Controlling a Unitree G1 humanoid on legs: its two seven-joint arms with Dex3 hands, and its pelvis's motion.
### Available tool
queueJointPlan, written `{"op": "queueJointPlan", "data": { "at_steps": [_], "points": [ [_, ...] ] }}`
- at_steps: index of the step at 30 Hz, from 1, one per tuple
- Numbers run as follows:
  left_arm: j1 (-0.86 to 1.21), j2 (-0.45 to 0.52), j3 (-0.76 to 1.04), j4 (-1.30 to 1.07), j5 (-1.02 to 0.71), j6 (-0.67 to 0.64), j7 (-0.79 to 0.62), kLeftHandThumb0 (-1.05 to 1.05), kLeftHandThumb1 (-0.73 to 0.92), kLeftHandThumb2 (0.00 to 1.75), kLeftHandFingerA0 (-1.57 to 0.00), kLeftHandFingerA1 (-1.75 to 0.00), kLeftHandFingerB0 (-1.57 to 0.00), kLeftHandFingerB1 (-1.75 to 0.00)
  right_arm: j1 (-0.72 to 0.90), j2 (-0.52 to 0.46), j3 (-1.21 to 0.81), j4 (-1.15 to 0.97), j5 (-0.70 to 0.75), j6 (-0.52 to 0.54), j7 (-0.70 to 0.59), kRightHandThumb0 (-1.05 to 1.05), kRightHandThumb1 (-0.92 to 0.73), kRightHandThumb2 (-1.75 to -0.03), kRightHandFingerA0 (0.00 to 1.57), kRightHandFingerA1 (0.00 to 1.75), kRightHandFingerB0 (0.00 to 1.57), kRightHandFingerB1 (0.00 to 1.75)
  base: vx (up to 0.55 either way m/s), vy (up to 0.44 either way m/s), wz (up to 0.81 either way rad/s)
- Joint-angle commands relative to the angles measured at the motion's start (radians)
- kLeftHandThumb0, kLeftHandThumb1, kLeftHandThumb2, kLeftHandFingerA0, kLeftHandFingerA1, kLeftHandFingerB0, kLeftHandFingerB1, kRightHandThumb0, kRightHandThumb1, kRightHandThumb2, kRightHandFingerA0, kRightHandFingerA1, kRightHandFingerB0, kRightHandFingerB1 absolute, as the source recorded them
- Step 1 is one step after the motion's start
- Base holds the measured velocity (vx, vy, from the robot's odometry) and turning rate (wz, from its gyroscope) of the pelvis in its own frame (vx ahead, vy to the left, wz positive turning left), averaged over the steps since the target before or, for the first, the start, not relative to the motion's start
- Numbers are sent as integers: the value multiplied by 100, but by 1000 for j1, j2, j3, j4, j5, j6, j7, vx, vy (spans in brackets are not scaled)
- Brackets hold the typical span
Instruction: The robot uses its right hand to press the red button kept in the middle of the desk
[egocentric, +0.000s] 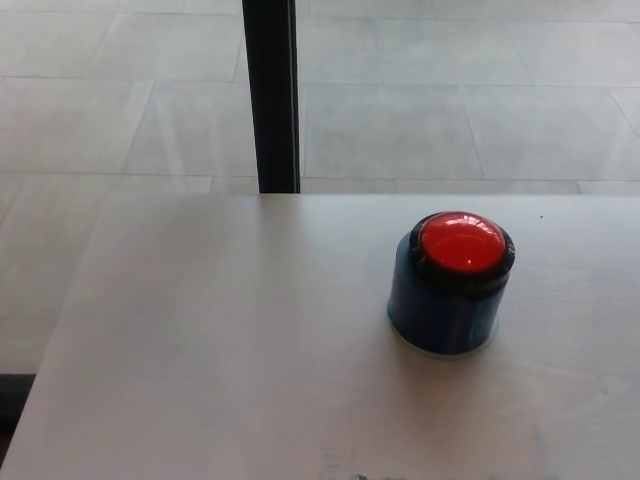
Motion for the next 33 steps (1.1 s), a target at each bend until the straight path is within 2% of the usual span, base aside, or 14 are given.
{"op": "queueJointPlan", "data": {
  "at_steps": [1,5,6,8,13,14,16,17,18,21,22,23,32,33],
  "points": [
    [3,14,4,-3,-25,19,10,-59,92,123,-38,-91,-15,-73,-102,42,89,75,22,9,122,-8,-54,-121,95,175,83,150,0,0,0],
    [5,12,-3,-5,-22,12,6,-59,92,123,-35,-89,-16,-73,-150,103,145,103,29,-9,170,-9,-47,-126,99,175,86,151,0,0,0],
    [4,13,-7,-5,-20,10,10,-58,92,121,-39,-92,-19,-75,-158,131,175,106,11,-19,167,-18,-45,-120,131,150,102,131,0,0,0],
    [5,16,-11,-6,-17,9,7,-58,92,123,-41,-92,-20,-75,-172,170,205,104,8,-11,166,-10,-43,-129,98,175,87,152,0,0,0],
    [-1,20,2,-1,-34,15,8,-59,92,121,-38,-91,-16,-73,-203,260,298,115,-20,-1,189,-14,-43,-130,92,175,81,157,0,0,0],
    [-2,18,0,-4,-32,15,11,-61,92,111,-28,-121,-16,-94,-207,301,329,131,-34,-12,188,-14,-41,-133,96,175,83,157,0,0,0],
    [-3,19,-13,-6,-22,10,9,-60,92,118,-45,-97,-25,-79,-205,329,358,165,-56,-37,191,-13,-39,-140,97,175,82,158,0,0,0],
    [-3,17,-15,-6,-21,7,9,-59,92,111,-30,-123,-17,-93,-202,339,367,175,-62,-36,189,-11,-43,-142,97,175,83,155,0,0,0],
    [0,15,-17,-6,-22,2,6,-57,92,120,-39,-92,-20,-75,-196,353,380,190,-71,-28,183,-10,-43,-143,99,175,84,155,0,0,0],
    [0,17,-20,-1,-22,3,13,-57,92,120,-37,-89,-21,-75,-192,392,406,253,-88,-38,181,-12,-40,-139,97,175,80,158,0,0,0],
    [2,17,-23,0,-21,1,11,-59,92,111,-26,-116,-18,-94,-186,404,408,275,-88,-53,189,-12,-40,-139,98,175,81,158,0,0,0],
    [3,19,-25,1,-20,1,7,-58,92,120,-38,-91,-23,-77,-186,415,410,290,-88,-35,183,-14,-42,-136,97,175,80,159,0,0,0],
    [-1,16,-18,-1,-36,5,6,-59,92,122,-38,-91,-20,-76,-157,479,433,396,-122,-45,190,-14,-58,-117,89,175,75,156,0,0,0],
    [0,17,-23,-2,-32,6,9,-60,92,113,-31,-122,-17,-93,-155,482,431,399,-123,-40,191,-16,-63,-109,91,175,76,157,0,0,0]
  ]
}}
